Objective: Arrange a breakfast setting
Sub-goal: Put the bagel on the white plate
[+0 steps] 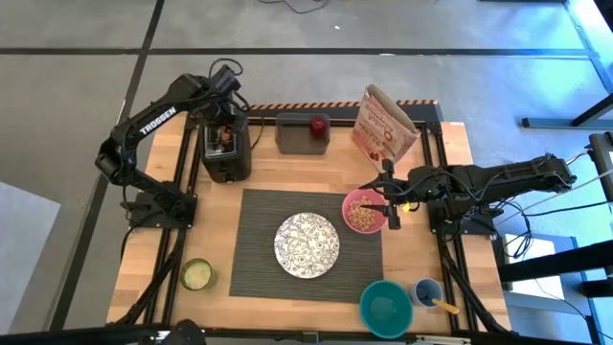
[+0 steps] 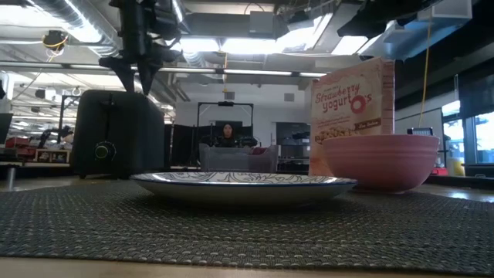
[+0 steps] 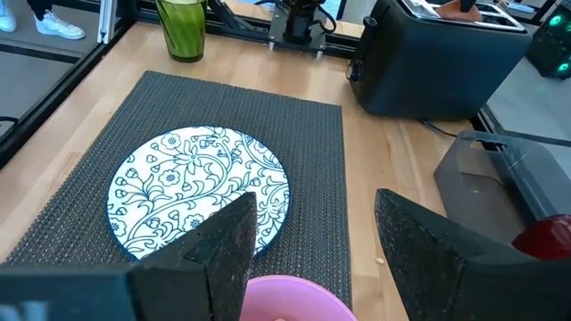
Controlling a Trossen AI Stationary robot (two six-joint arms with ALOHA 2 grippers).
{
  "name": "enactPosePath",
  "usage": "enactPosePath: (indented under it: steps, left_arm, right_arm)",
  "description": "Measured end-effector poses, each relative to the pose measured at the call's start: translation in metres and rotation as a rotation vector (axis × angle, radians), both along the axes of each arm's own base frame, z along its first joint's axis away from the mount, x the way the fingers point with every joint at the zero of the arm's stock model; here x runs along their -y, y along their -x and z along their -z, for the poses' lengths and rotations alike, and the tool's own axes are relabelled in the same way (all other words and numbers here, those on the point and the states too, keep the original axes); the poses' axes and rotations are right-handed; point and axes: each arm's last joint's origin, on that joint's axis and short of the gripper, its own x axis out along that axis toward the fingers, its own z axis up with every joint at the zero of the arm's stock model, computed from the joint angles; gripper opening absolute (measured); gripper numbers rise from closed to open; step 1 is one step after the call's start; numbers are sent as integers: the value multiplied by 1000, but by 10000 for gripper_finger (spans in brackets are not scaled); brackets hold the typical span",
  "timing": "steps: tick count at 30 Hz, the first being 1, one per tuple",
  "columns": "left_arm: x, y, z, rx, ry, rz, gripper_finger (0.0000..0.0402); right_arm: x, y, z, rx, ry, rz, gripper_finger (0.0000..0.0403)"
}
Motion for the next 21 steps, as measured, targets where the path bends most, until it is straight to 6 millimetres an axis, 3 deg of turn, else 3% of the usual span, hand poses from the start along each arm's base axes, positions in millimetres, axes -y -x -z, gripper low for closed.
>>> enactPosePath:
  steps: [21]
  left_arm:
    - [-7, -3, 10, -39, 38, -8, 191]
  right_arm:
    - [0, 0, 0, 1, -2, -3, 218]
